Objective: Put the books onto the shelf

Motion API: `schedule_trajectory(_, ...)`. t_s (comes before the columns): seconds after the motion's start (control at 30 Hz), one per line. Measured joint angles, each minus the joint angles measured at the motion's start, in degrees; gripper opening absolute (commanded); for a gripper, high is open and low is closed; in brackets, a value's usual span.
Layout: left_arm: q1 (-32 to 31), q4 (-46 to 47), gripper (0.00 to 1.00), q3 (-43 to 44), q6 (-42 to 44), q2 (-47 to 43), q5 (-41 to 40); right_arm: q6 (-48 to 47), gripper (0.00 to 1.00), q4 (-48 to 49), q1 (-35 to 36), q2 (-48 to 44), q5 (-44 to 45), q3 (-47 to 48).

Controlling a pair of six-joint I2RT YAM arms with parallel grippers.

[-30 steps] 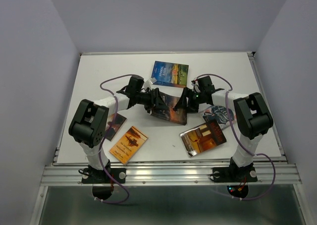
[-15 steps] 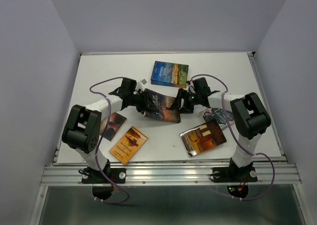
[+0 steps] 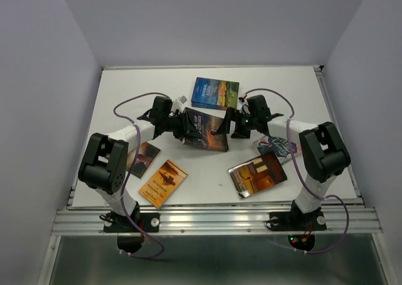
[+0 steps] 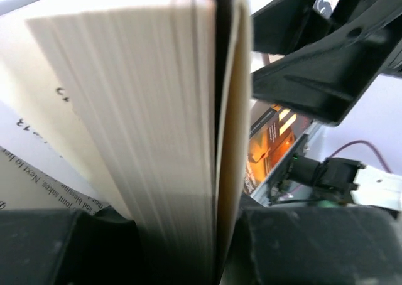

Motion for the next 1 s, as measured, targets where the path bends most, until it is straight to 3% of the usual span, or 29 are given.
schedule_trajectory(0.23, 0.5, 1.4, 0.0, 1.5, 5.8, -3.8, 1.1, 2.0, 1.0, 5.5, -5.6, -6.4, -1.7, -1.7)
schedule_trajectory(0.63, 1.8, 10.9, 0.0, 1.5, 3.8, -10.6, 8.7, 6.8, 1.0, 24.3, -7.1, -7.2, -23.9, -5.1)
schedule_trajectory(0.73, 2.3, 12.1, 0.0, 1.5, 3.1, -12.3, 9.1, 14.6, 1.0, 35.7, -7.7, -5.7, -27.6, -7.1)
schedule_trajectory(0.83, 2.5, 13.8, 0.0, 1.5, 2.3, -13.6, 9.3, 28.7, 1.0, 54.4, -7.9, -1.0, -31.4, -9.5)
schedule_trajectory(1.0, 2.3, 15.6, 0.0, 1.5, 1.9, -14.5, 9.5, 51.0, 1.0, 70.0, -7.4, 7.6, -36.2, -9.2)
